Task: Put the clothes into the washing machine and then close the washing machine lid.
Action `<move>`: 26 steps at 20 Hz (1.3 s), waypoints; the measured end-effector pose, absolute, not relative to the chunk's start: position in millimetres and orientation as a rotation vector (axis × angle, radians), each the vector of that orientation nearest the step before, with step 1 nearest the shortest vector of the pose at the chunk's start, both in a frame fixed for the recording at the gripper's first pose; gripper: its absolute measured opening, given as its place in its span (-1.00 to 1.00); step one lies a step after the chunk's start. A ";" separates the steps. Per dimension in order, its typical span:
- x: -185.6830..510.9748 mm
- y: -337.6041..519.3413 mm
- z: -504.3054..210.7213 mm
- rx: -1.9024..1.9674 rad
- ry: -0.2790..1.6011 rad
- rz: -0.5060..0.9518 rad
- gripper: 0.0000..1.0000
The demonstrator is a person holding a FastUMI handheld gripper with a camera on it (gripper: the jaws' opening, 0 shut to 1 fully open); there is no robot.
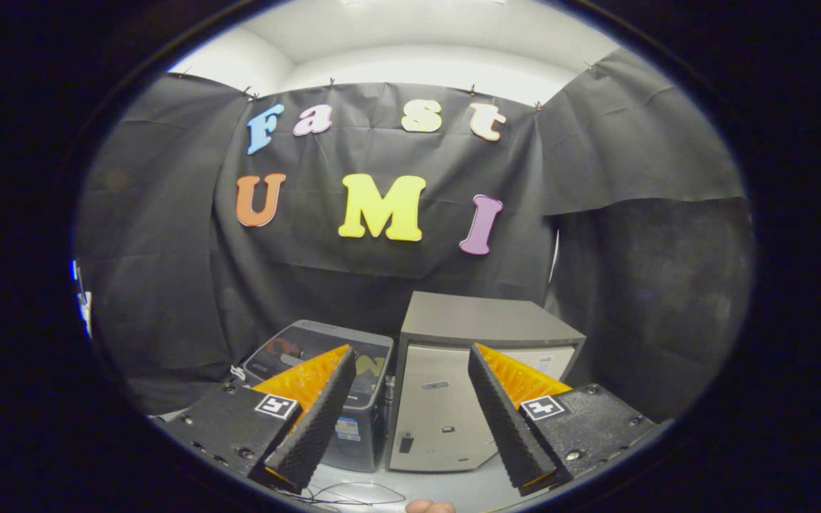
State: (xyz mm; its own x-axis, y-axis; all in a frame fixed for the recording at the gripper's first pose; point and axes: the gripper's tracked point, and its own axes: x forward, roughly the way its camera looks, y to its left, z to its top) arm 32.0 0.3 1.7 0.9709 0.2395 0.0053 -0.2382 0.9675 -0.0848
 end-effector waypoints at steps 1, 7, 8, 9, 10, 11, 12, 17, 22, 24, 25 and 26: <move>28.8 -4.3 5.0 -0.076 -0.020 0.241 0.98; 20.3 -25.0 7.1 -0.074 -0.031 0.247 0.98; 19.9 -26.6 6.4 -0.076 -0.031 0.253 0.98; 19.0 -27.8 5.7 -0.077 -0.031 0.256 0.98; 18.5 -28.7 5.5 -0.074 -0.030 0.260 0.98; 17.9 -30.4 6.2 -0.071 -0.031 0.262 0.98; 17.7 -31.7 6.0 -0.072 -0.028 0.264 0.98; 14.3 -33.6 6.1 -0.093 -0.037 0.278 0.98; 11.1 -33.6 6.6 -0.091 -0.035 0.287 0.98; 11.0 -34.9 5.4 -0.087 -0.031 0.287 0.98; 10.4 -36.0 4.2 -0.085 -0.028 0.287 0.98; 9.9 -36.4 3.6 -0.084 -0.026 0.288 0.98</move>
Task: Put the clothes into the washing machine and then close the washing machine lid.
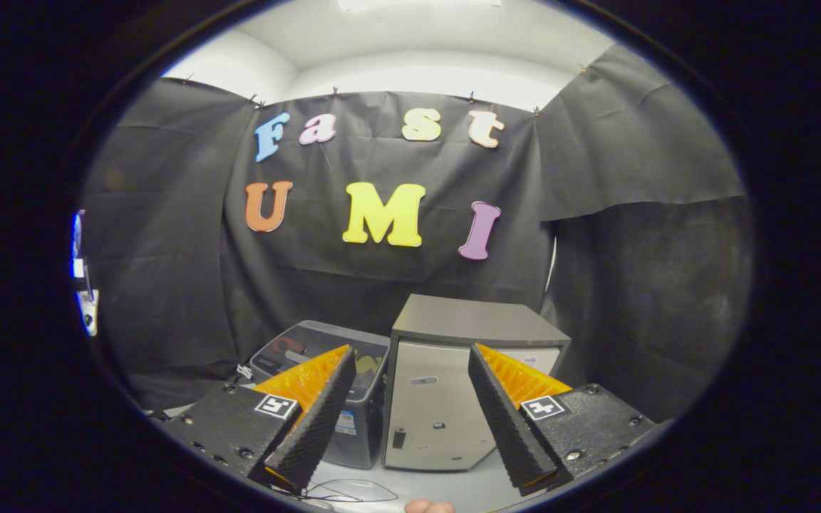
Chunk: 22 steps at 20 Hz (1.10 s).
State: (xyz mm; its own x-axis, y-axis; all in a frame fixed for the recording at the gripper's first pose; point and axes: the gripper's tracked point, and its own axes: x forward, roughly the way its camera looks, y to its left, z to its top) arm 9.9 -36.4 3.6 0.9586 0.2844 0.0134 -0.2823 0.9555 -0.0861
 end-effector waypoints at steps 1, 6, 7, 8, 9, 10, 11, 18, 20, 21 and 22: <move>9.3 -36.8 3.7 -0.085 -0.024 0.287 0.98; 10.0 -39.4 2.7 -0.087 -0.022 0.294 0.98; 10.5 -40.6 2.9 -0.086 -0.020 0.294 0.98; 9.9 -40.3 3.9 -0.086 -0.021 0.295 0.98; 10.5 -40.8 3.9 -0.087 -0.021 0.295 0.98; 10.7 -41.2 3.8 -0.089 -0.022 0.297 0.98; 10.9 -40.9 4.1 -0.091 -0.021 0.298 0.98; 12.0 -43.5 -1.2 -0.090 -0.006 0.308 0.98; 12.1 -45.9 -0.7 -0.093 -0.006 0.306 0.98; 13.4 -46.6 -0.7 -0.093 -0.004 0.304 0.98; 12.6 -47.8 -1.0 -0.092 -0.003 0.303 0.98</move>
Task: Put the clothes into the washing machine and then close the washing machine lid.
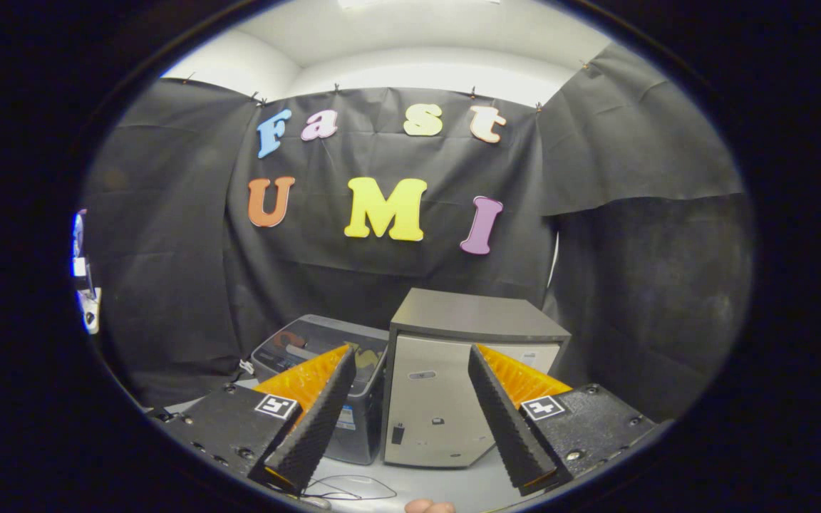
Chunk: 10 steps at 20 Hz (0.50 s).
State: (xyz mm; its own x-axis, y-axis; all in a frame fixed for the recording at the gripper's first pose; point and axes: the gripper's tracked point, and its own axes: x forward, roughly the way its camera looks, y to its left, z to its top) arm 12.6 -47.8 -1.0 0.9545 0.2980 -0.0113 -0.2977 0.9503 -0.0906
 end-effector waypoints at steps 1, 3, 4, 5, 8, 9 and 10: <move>12.3 -48.3 -1.9 -0.092 -0.001 0.303 0.98; 12.3 -49.7 -3.4 -0.094 0.002 0.304 0.98; 12.4 -49.2 -3.2 -0.094 0.004 0.306 0.98; 12.8 -48.4 -3.9 -0.093 0.005 0.308 0.98; 15.4 -45.7 -3.3 -0.094 0.004 0.317 0.98; 15.6 -44.7 -3.2 -0.096 0.004 0.319 0.98; 15.9 -43.7 -3.0 -0.097 0.001 0.323 0.98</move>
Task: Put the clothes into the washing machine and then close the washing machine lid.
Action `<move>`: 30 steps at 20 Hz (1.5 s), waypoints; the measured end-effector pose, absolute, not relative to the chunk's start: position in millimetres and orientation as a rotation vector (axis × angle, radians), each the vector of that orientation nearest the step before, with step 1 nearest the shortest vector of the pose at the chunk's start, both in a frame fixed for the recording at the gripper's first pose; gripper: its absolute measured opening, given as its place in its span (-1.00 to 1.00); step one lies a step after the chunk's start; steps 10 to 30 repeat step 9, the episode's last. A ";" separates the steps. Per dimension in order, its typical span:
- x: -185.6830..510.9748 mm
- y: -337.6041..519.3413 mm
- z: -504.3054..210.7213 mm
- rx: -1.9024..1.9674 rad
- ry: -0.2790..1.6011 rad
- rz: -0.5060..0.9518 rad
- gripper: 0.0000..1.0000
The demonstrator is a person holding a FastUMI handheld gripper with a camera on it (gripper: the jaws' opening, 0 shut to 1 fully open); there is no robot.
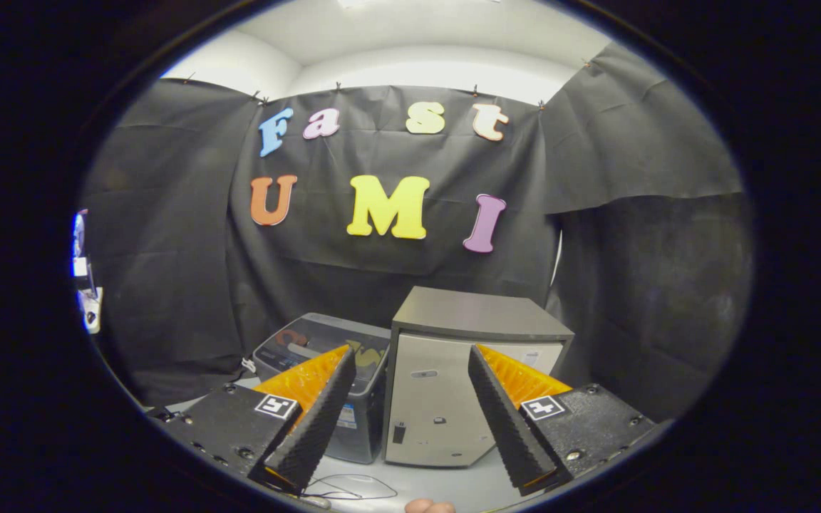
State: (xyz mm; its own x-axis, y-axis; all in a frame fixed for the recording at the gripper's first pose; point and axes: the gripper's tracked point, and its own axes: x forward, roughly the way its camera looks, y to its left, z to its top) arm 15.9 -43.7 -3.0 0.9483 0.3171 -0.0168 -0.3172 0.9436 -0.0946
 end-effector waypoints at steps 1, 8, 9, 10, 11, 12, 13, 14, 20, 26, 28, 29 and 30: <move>16.0 -42.0 -1.9 -0.097 -0.001 0.326 0.98; 19.6 -37.2 -1.1 -0.103 -0.001 0.337 0.98; 21.5 -37.0 -2.5 -0.104 0.001 0.338 0.98; 21.5 -37.0 -2.5 -0.104 0.001 0.338 0.98; 21.5 -37.0 -2.5 -0.104 0.001 0.338 0.98; 21.5 -37.0 -2.5 -0.104 0.001 0.338 0.98; 21.5 -37.0 -2.5 -0.104 0.001 0.338 0.98; 21.5 -37.0 -2.5 -0.104 0.001 0.338 0.98; 21.5 -37.0 -2.5 -0.104 0.001 0.338 0.98; 21.5 -37.0 -2.5 -0.104 0.001 0.338 0.98; 21.5 -37.0 -2.5 -0.104 0.001 0.338 0.98; 21.5 -37.0 -2.5 -0.104 0.001 0.338 0.98; 21.5 -37.0 -2.5 -0.104 0.001 0.338 0.98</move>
